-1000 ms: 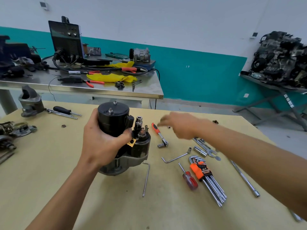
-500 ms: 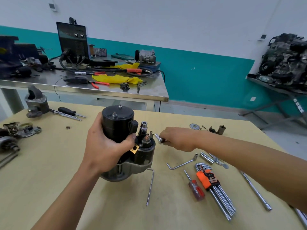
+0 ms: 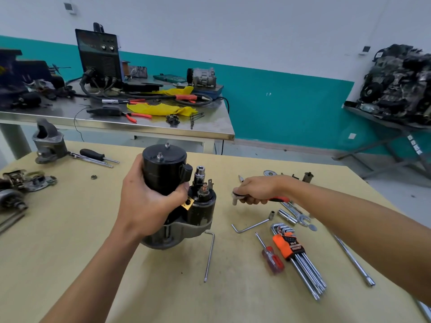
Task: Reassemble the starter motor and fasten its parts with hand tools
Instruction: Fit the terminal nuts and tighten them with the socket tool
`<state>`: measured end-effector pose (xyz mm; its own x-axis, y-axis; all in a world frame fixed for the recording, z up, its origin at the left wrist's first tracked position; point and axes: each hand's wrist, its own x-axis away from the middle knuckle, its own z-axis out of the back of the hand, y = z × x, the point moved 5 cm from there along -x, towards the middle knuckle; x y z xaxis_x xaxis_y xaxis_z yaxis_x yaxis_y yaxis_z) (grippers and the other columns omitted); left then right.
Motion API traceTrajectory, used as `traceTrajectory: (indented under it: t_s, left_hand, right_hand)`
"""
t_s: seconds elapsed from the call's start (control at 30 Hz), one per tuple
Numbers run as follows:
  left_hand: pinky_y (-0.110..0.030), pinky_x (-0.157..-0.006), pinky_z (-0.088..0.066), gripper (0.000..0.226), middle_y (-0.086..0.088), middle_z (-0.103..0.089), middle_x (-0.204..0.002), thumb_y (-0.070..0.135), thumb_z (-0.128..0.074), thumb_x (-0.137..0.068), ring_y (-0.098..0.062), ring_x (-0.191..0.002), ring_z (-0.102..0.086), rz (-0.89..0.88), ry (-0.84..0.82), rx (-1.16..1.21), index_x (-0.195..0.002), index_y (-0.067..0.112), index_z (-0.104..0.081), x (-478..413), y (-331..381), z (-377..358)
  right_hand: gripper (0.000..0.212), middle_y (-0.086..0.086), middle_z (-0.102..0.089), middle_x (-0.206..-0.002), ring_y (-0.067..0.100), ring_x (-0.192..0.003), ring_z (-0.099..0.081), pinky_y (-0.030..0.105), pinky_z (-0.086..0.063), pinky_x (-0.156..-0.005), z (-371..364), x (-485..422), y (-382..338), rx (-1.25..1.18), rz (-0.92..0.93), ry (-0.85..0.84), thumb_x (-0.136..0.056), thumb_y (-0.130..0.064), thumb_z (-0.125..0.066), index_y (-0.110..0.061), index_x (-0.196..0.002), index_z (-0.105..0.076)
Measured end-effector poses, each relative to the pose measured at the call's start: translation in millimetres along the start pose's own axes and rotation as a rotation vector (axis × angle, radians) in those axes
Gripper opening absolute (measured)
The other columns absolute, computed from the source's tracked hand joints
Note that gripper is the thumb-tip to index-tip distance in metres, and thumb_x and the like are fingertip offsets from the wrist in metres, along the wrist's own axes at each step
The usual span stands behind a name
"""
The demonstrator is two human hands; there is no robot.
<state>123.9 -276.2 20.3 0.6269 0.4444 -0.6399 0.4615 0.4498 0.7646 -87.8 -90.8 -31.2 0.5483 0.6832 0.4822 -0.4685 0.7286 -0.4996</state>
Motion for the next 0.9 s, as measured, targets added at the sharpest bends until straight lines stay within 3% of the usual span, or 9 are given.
traceTrajectory:
  t_s: [0.1, 0.27, 0.37, 0.47, 0.6, 0.73, 0.9]
  left_hand:
    - [-0.011, -0.065, -0.052, 0.050, 0.018, -0.071, -0.093, 0.035, -0.078, -0.058, -0.003, -0.084, -0.068, 0.002, -0.005, -0.004, -0.104, 0.043, -0.059, 0.7, 0.5, -0.4]
    - [-0.016, -0.066, -0.055, 0.055, 0.016, -0.070, -0.094, 0.036, -0.079, -0.057, -0.006, -0.086, -0.068, 0.006, -0.023, -0.016, -0.108, 0.038, -0.059, 1.4, 0.4, -2.5]
    - [-0.013, -0.068, -0.053, 0.055, 0.017, -0.070, -0.094, 0.035, -0.078, -0.057, -0.004, -0.087, -0.068, -0.017, -0.037, -0.023, -0.108, 0.036, -0.059, 2.1, 3.4, -4.2]
    - [-0.007, -0.068, -0.049, 0.054, 0.019, -0.069, -0.095, 0.035, -0.077, -0.056, -0.001, -0.087, -0.067, -0.032, -0.051, -0.039, -0.107, 0.039, -0.058, 2.4, 6.7, -6.6]
    - [-0.008, -0.071, -0.049, 0.055, 0.021, -0.068, -0.096, 0.037, -0.077, -0.054, 0.001, -0.088, -0.066, -0.040, -0.050, -0.054, -0.106, 0.042, -0.057, 2.8, 8.9, -7.9]
    - [-0.008, -0.071, -0.049, 0.056, 0.020, -0.068, -0.097, 0.038, -0.077, -0.054, -0.001, -0.088, -0.066, -0.045, -0.057, -0.054, -0.106, 0.040, -0.057, 3.5, 10.7, -9.0]
    - [-0.006, -0.071, -0.048, 0.057, 0.024, -0.068, -0.096, 0.039, -0.076, -0.053, 0.003, -0.088, -0.065, -0.045, -0.055, -0.062, -0.106, 0.040, -0.056, 4.0, 12.4, -9.5]
  right_hand:
    - [0.043, -0.003, -0.036, -0.063, 0.011, -0.053, -0.027, 0.025, -0.024, -0.048, 1.4, 1.9, 5.0, -0.031, -0.055, -0.001, -0.105, -0.046, -0.036, -0.015, -0.079, -0.050]
    - [0.044, -0.002, -0.036, -0.062, 0.010, -0.051, -0.029, 0.025, -0.024, -0.049, 5.1, 12.2, -0.3, -0.059, -0.069, 0.034, -0.105, -0.046, -0.036, -0.014, -0.079, -0.050]
    - [0.048, -0.007, -0.036, -0.056, 0.010, -0.050, -0.030, 0.021, -0.026, -0.046, 14.0, 28.2, -31.7, -0.221, 0.098, 0.106, -0.104, -0.051, -0.034, -0.017, -0.075, -0.049]
    - [0.049, -0.012, -0.034, -0.051, 0.007, -0.046, -0.030, 0.016, -0.027, -0.041, 19.2, 56.9, -79.1, -0.384, 0.324, 0.027, -0.097, -0.058, -0.036, -0.024, -0.065, -0.052]
    - [0.054, -0.015, -0.035, -0.051, 0.007, -0.045, -0.030, 0.017, -0.028, -0.042, 24.9, 90.9, -124.2, -0.257, 0.453, -0.024, -0.098, -0.056, -0.032, -0.031, -0.056, -0.054]
    - [0.053, -0.008, -0.032, -0.053, 0.009, -0.047, -0.026, 0.021, -0.020, -0.044, 25.4, 97.0, -135.1, -0.090, 0.397, 0.046, -0.100, -0.057, -0.034, -0.018, -0.066, -0.047]
    - [0.055, -0.009, -0.034, -0.051, 0.011, -0.047, -0.027, 0.024, -0.022, -0.045, 18.9, 95.5, -137.7, 0.029, 0.293, 0.090, -0.105, -0.052, -0.031, -0.018, -0.064, -0.047]
